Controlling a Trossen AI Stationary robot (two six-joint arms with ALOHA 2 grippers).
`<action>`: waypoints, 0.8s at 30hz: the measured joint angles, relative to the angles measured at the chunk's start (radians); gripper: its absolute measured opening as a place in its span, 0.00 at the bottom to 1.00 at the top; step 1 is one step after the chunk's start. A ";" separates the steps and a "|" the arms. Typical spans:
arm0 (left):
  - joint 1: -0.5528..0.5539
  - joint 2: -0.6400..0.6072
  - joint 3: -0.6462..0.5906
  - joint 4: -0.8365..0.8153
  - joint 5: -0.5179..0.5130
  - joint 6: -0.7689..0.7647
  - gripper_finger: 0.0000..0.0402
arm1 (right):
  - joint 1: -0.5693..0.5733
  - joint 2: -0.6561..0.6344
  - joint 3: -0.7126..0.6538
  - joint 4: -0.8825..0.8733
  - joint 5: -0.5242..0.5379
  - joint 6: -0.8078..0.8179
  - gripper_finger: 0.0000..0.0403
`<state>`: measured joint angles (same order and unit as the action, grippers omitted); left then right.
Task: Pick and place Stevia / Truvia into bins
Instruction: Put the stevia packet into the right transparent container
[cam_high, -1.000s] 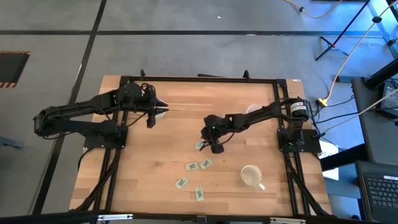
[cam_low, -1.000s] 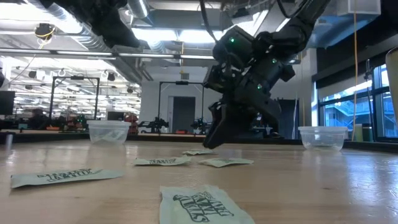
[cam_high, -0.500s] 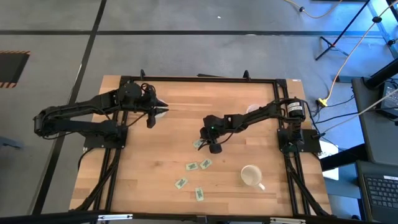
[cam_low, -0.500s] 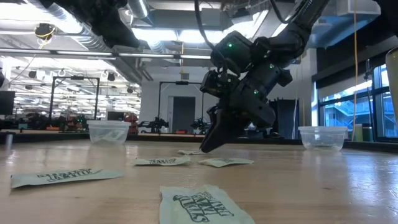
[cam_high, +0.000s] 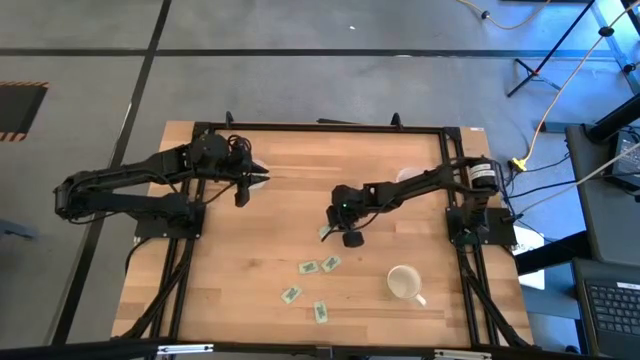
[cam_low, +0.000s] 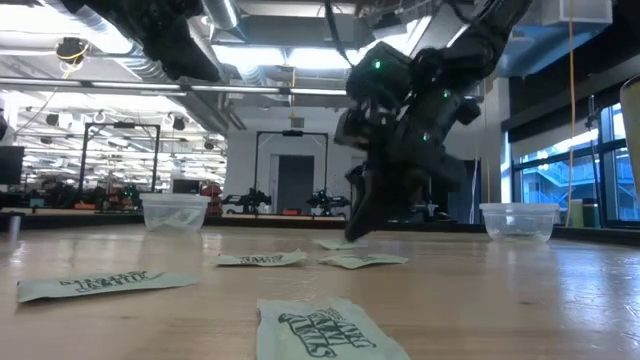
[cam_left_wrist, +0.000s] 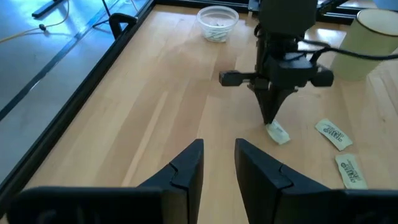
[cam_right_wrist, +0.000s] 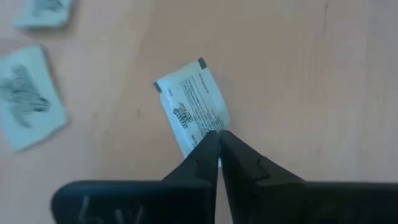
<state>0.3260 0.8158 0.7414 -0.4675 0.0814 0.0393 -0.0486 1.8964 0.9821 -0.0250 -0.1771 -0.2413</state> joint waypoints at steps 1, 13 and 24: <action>0.000 0.000 0.000 0.000 0.000 0.000 0.21 | 0.000 -0.019 0.000 -0.015 0.000 0.000 0.05; 0.000 0.000 0.000 -0.006 0.000 0.000 0.21 | -0.001 -0.347 0.003 -0.383 0.208 0.048 0.01; 0.000 0.000 0.000 -0.006 -0.001 0.001 0.21 | -0.089 -0.632 -0.003 -0.857 0.493 0.374 0.00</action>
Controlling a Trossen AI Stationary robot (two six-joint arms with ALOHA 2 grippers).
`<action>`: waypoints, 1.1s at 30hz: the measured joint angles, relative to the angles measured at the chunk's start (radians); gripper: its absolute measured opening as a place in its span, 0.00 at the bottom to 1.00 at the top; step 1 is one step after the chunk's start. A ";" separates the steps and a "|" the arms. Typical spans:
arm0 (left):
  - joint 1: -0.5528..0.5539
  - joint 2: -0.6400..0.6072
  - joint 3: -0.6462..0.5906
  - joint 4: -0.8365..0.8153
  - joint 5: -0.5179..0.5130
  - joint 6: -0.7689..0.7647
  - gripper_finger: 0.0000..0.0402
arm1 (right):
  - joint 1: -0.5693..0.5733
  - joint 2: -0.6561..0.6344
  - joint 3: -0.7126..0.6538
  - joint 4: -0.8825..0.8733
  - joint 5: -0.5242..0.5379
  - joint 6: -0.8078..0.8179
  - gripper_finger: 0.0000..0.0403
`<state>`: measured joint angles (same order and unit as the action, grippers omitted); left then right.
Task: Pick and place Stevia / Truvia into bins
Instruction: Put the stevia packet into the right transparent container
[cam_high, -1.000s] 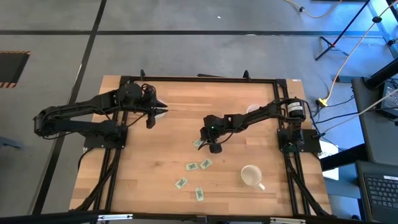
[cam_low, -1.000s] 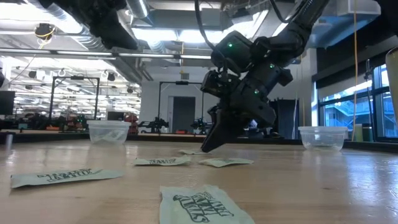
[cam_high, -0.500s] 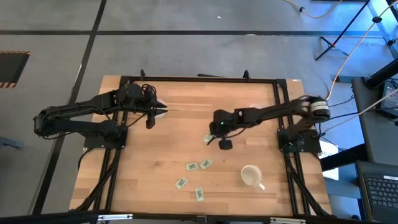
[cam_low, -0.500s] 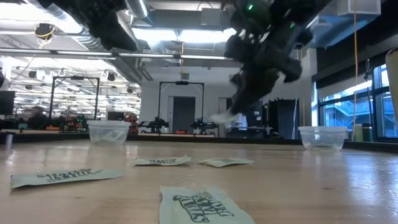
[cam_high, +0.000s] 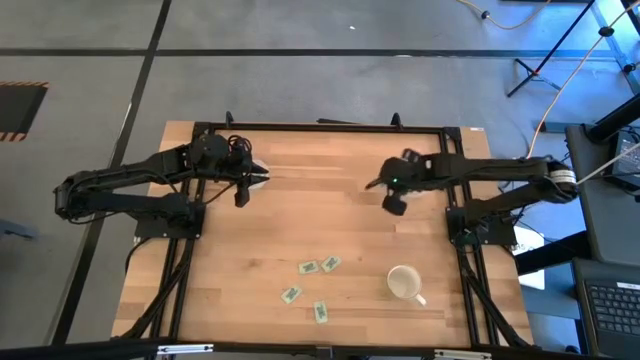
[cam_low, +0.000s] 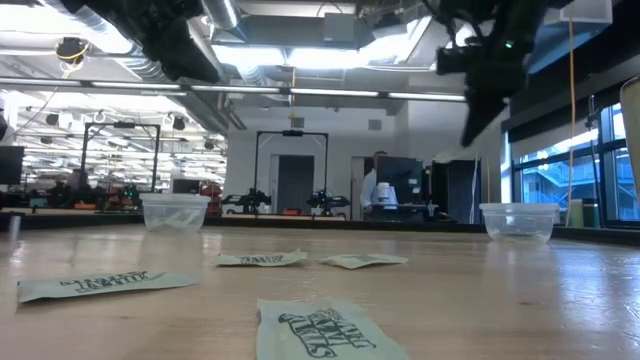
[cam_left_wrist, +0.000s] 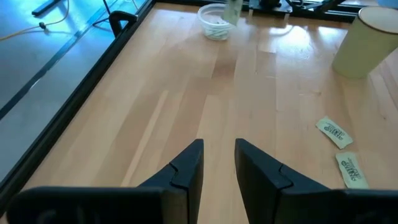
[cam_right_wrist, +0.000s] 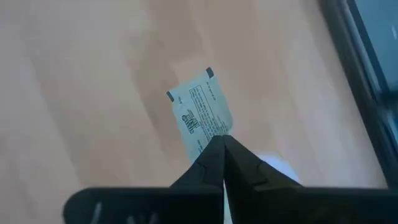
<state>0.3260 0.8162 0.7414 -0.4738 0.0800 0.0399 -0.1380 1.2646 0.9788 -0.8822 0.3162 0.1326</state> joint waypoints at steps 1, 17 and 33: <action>0.000 0.000 0.000 0.000 0.000 0.000 0.21 | -0.018 -0.020 -0.010 -0.026 0.009 0.025 0.00; 0.000 0.000 0.000 -0.001 0.000 0.008 0.21 | -0.241 -0.148 -0.270 0.021 0.014 0.182 0.00; 0.000 0.000 0.000 -0.001 0.000 0.000 0.21 | -0.252 -0.148 -0.289 -0.028 0.000 0.282 0.01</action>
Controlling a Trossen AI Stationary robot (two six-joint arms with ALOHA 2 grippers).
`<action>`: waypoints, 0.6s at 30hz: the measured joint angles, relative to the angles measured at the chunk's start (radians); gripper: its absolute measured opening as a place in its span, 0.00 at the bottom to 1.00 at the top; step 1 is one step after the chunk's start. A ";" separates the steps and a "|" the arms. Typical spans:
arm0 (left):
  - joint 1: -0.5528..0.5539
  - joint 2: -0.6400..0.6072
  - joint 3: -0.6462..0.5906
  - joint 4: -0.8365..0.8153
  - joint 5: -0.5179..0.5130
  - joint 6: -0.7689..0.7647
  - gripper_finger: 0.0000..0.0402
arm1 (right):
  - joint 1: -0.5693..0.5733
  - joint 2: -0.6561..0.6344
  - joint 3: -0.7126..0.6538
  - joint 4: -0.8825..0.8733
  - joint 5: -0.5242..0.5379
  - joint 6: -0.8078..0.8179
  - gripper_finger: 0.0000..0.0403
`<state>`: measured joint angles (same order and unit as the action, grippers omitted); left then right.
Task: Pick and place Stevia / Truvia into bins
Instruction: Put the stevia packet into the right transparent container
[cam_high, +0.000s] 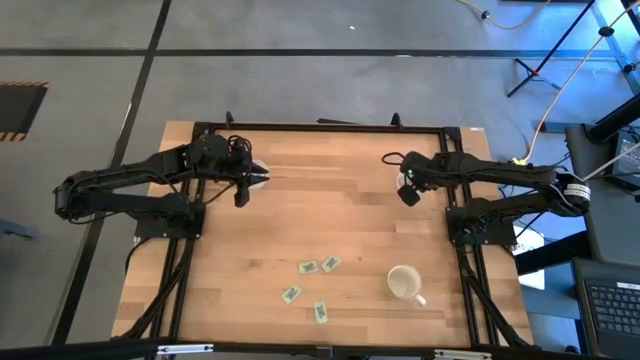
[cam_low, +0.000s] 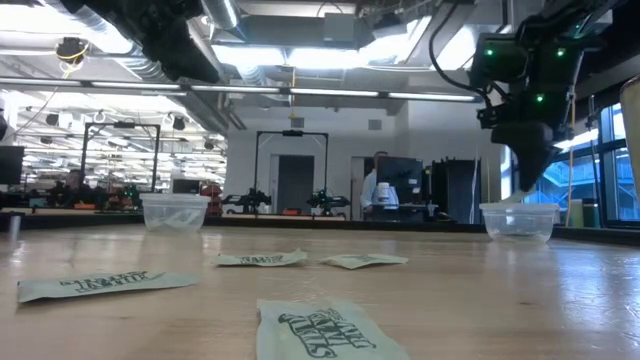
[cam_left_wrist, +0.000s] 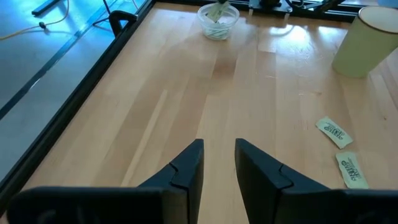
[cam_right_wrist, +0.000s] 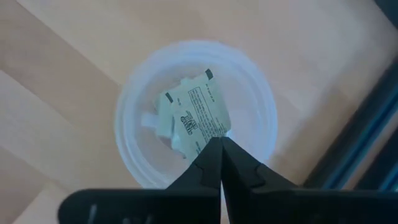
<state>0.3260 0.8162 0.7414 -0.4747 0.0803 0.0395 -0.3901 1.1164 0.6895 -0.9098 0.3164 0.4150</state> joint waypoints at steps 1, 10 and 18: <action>0.000 0.000 0.000 0.000 0.000 0.000 0.21 | 0.000 0.000 0.000 -0.011 0.000 0.006 0.01; 0.000 0.000 0.000 0.000 0.000 -0.003 0.21 | 0.000 0.000 0.000 -0.016 0.002 0.022 0.02; 0.000 0.000 0.000 0.000 0.000 -0.003 0.21 | 0.000 0.000 0.000 -0.016 0.004 0.020 0.20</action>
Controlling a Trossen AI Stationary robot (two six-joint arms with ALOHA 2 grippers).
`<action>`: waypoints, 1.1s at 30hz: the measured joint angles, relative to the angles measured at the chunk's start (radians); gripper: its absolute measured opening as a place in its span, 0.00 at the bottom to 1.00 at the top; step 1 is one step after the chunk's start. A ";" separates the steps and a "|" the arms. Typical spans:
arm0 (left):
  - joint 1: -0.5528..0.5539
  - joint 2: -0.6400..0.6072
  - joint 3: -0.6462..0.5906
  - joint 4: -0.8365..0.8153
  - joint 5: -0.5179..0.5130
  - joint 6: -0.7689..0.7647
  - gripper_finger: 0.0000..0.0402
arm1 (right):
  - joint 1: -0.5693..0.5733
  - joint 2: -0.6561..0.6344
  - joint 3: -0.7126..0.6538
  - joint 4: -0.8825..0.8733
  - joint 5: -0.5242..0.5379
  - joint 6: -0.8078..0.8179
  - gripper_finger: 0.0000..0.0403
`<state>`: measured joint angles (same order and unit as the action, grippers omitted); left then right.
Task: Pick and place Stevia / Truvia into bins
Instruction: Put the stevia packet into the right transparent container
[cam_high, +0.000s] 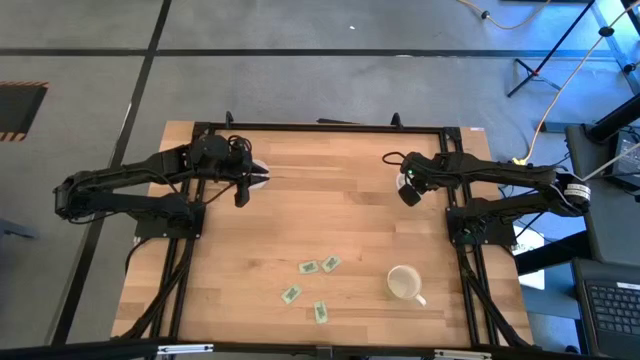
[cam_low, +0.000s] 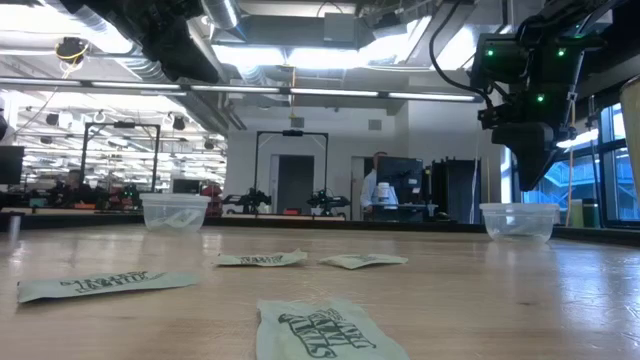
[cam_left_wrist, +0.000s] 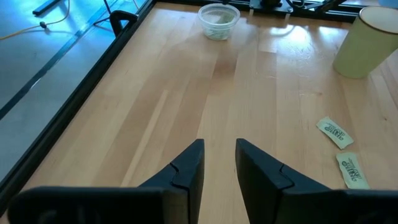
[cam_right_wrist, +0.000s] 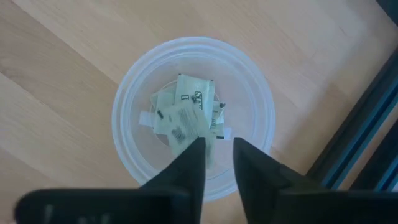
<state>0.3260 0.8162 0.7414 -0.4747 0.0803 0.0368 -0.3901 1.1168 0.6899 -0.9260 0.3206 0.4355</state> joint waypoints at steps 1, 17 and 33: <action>0.000 0.000 0.000 0.000 0.000 0.000 0.21 | 0.000 0.000 0.000 0.000 0.000 0.000 0.22; 0.000 0.000 0.000 0.000 0.000 0.001 0.21 | 0.195 0.000 0.067 0.663 -0.403 -0.467 0.28; 0.000 0.000 -0.001 -0.002 0.002 0.002 0.21 | 0.439 0.287 0.010 1.020 -0.443 -0.593 0.28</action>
<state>0.3260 0.8162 0.7406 -0.4763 0.0821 0.0383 0.0490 1.4036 0.7002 0.0935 -0.1224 -0.1571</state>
